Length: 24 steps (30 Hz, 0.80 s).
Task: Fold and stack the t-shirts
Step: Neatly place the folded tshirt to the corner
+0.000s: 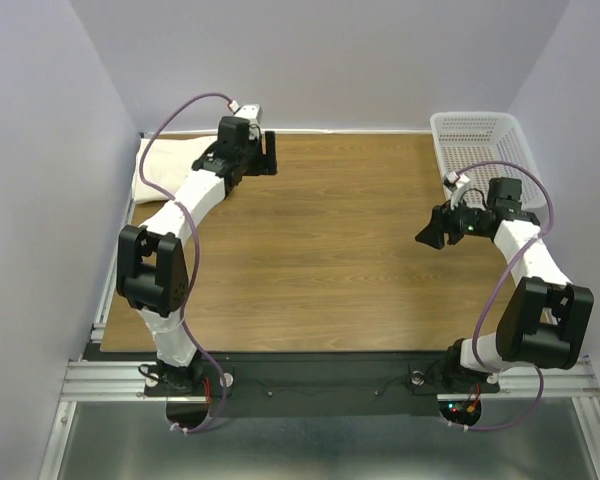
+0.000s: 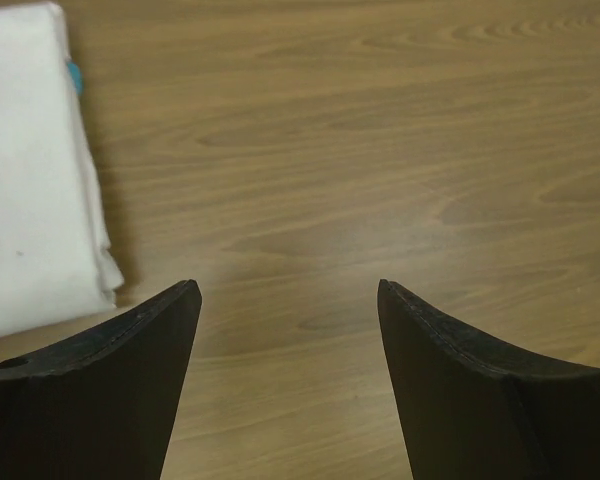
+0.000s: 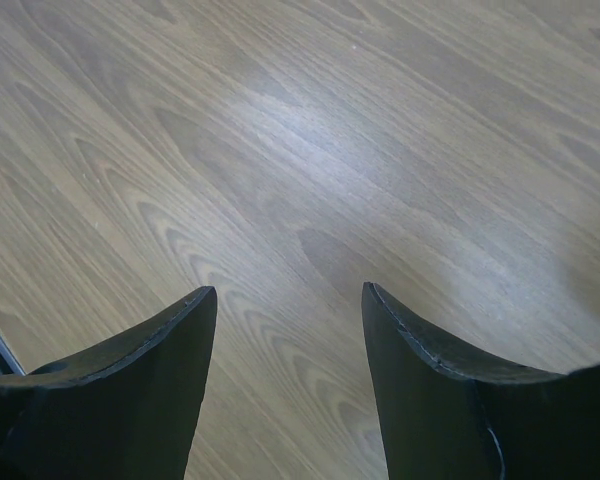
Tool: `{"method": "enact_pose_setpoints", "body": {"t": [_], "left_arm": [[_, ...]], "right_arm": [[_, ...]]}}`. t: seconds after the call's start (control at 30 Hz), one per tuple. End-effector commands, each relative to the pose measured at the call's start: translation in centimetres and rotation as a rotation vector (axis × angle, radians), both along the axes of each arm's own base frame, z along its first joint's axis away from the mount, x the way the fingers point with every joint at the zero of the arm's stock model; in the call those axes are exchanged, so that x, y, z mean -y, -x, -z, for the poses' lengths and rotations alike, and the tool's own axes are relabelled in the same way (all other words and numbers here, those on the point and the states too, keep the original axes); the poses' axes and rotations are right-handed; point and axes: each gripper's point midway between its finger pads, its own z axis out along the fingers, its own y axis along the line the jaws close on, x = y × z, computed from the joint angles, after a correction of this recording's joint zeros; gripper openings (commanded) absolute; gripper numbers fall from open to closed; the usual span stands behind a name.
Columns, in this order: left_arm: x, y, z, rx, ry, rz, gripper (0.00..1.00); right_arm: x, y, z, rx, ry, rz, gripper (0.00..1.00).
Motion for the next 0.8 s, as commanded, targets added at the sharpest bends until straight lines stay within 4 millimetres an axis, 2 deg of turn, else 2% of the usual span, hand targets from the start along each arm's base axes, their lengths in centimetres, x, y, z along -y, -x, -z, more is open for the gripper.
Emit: {"method": "enact_pose_setpoints", "body": {"t": [0.0,0.03,0.07,0.1,0.2,0.3,0.33,0.4,0.43,0.5,0.53,0.6,0.63,0.77], "left_arm": [[0.6,0.9,-4.2,0.120,0.144,0.046,0.83],[0.9,1.6,-3.4,0.123,0.156,0.075,0.83],[1.4,2.6,-5.3,0.178,0.184,0.118,0.83],[1.6,3.2,-3.7,0.139,0.190,0.133,0.83],[1.1,6.9,-5.0,0.209,0.195,0.190,0.83],[0.6,9.3,-6.6,0.260,0.214,0.216,0.84],[0.2,10.9,-7.4,0.296,0.221,0.220,0.84],[-0.8,12.5,-8.2,0.331,0.232,0.199,0.87],[-2.0,14.0,-9.0,0.373,0.245,0.174,0.94],[-3.5,15.5,-10.0,0.409,0.285,0.115,0.99],[-4.5,17.1,-10.6,0.446,0.304,0.088,0.99],[-6.4,18.3,-11.1,0.484,0.323,0.020,0.99],[-7.2,19.7,-11.6,0.524,0.323,0.009,0.99],[-8.3,22.0,-12.2,0.552,0.333,-0.035,0.99]], "right_arm": [[0.8,-0.7,-2.5,0.063,0.056,0.008,0.66],[0.9,-0.9,-2.8,0.059,0.058,0.022,0.66],[1.1,-1.0,-2.7,0.041,0.060,0.043,0.66],[1.2,-1.0,-2.8,0.040,0.064,0.053,0.66],[1.6,-1.1,-3.7,0.037,0.072,0.106,0.66],[2.1,-1.2,-4.9,0.044,0.081,0.163,0.66],[2.2,-1.1,-5.8,0.068,0.089,0.178,0.66],[2.4,-1.0,-6.9,0.079,0.089,0.219,0.67],[2.4,-0.8,-8.0,0.100,0.084,0.236,0.67],[2.7,-0.6,-8.8,0.115,0.092,0.269,0.68],[2.7,-0.4,-9.1,0.122,0.092,0.279,0.68],[2.9,0.0,-10.0,0.142,0.094,0.310,0.70],[2.9,0.1,-10.1,0.139,0.087,0.324,0.74],[3.6,0.6,-11.0,0.164,0.096,0.405,0.84]]}}
